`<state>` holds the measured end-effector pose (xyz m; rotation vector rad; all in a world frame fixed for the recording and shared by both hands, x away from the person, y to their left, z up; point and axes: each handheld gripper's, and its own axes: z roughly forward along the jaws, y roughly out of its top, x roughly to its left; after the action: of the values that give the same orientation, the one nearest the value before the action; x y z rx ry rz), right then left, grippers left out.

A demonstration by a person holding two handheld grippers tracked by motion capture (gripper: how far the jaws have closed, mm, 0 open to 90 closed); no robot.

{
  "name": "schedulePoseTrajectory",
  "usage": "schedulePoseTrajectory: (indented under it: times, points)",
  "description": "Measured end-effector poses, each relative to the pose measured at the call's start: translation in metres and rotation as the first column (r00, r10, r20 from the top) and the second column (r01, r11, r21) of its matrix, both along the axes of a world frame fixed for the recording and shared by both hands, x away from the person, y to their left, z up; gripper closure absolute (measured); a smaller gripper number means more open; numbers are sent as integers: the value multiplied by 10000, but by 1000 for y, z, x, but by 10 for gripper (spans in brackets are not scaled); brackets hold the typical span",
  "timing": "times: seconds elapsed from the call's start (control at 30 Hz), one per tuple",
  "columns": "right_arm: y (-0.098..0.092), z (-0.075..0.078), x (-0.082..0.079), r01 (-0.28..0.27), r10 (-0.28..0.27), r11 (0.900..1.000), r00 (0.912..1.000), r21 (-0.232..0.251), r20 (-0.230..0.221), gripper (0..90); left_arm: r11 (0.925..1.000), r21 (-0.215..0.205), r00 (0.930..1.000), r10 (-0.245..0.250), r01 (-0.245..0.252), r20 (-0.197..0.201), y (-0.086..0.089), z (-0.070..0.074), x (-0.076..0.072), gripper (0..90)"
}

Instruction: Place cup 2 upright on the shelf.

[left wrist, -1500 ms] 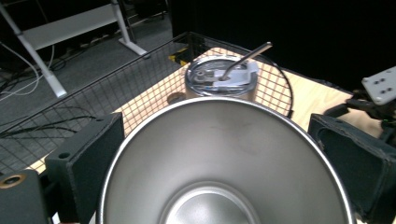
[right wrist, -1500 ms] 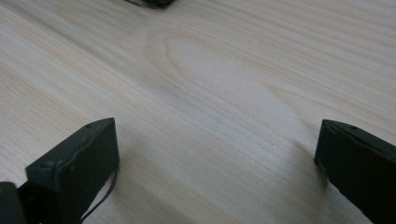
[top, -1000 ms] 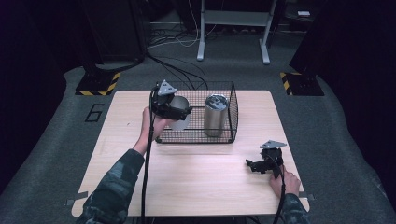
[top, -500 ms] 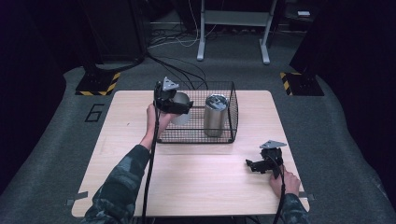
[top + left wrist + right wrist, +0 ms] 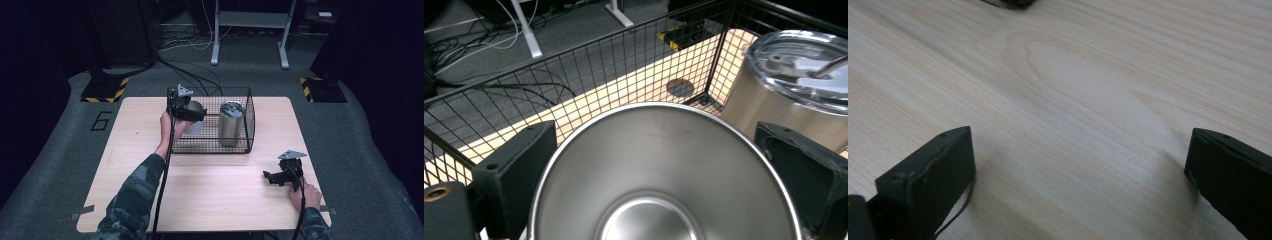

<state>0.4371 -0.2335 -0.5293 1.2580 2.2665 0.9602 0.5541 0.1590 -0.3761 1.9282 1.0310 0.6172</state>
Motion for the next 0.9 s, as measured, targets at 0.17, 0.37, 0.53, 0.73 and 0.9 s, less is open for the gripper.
schedulePoseTrajectory:
  times: [0.17, 0.37, 0.53, 0.73, 0.9]
  points:
    - [0, 0, 0, 2, -2, 10000, 10000, -10, -14, 0, 9998, 145, 9996, 105, -101, -256, -1, -7, 6, 63]
    - [0, 0, 0, 38, -39, 10000, 10000, 15, 52, 0, 9989, 458, 9987, -3, 27, -516, -5, -14, 11, 63]
    - [0, 0, 0, 35, -35, 10000, 10000, 10, 46, 0, 9988, 485, 9975, -2, 36, -712, -8, -19, 13, 63]
    - [0, 0, 0, 44, -44, 10000, 10000, -3, 41, 0, 9980, 633, 9955, 38, 23, -950, -12, -26, 16, 62]
    - [1, 0, 0, 86, -86, 10000, 10000, 13, 49, 0, 9965, 838, 9928, 144, -45, -1188, -14, -33, 19, 62]
